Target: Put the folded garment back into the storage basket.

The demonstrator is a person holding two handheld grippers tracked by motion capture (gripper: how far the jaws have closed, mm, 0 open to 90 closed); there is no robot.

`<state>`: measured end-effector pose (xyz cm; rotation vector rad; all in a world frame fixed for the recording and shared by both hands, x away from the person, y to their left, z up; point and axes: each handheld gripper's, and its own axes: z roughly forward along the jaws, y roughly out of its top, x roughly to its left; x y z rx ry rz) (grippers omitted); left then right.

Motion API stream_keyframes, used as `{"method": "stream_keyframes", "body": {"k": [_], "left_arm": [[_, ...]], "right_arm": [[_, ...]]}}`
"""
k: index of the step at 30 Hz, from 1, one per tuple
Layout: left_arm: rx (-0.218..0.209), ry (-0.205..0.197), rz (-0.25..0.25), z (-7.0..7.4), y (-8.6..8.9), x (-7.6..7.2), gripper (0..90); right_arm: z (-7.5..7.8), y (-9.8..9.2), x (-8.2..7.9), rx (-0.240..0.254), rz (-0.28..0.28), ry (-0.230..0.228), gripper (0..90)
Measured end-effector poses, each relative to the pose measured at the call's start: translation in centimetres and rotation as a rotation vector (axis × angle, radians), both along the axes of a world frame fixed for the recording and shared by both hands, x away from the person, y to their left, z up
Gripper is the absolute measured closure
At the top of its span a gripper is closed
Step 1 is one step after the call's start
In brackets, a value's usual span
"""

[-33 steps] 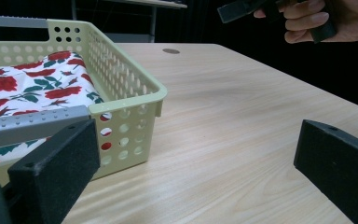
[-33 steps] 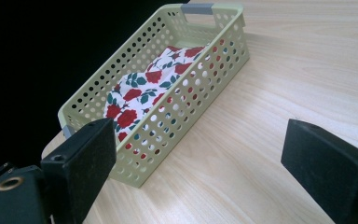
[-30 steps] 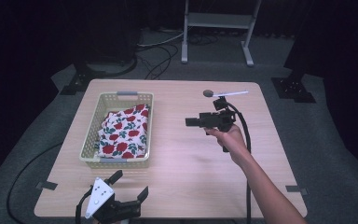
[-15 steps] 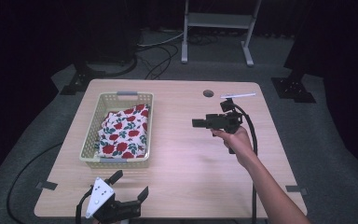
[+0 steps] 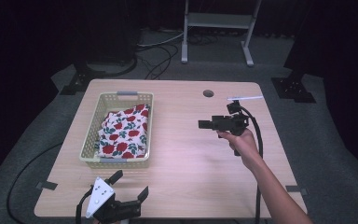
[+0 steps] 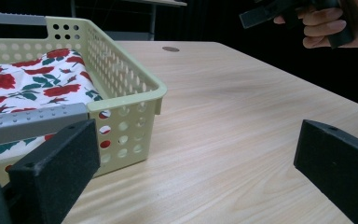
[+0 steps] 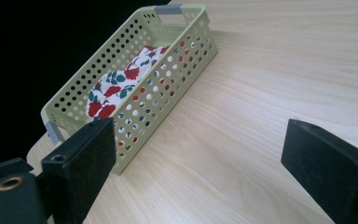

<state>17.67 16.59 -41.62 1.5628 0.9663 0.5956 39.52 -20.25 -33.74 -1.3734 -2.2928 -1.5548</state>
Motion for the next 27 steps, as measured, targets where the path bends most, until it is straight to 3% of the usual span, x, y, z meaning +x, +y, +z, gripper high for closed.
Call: {"method": "stream_keyframes", "body": {"k": [14,27], "left_arm": [[-0.001,0.002,0.002,0.0,0.0,0.0,0.0],[0.002,0.001,0.000,0.0,-0.1,0.0,0.0]], "right_arm": [[0.3,-1.5,-0.6,-0.015,-0.027,-0.020,9.3],[0.1,-2.6,-1.4,-0.065,-0.041,-0.045,9.3]]}}
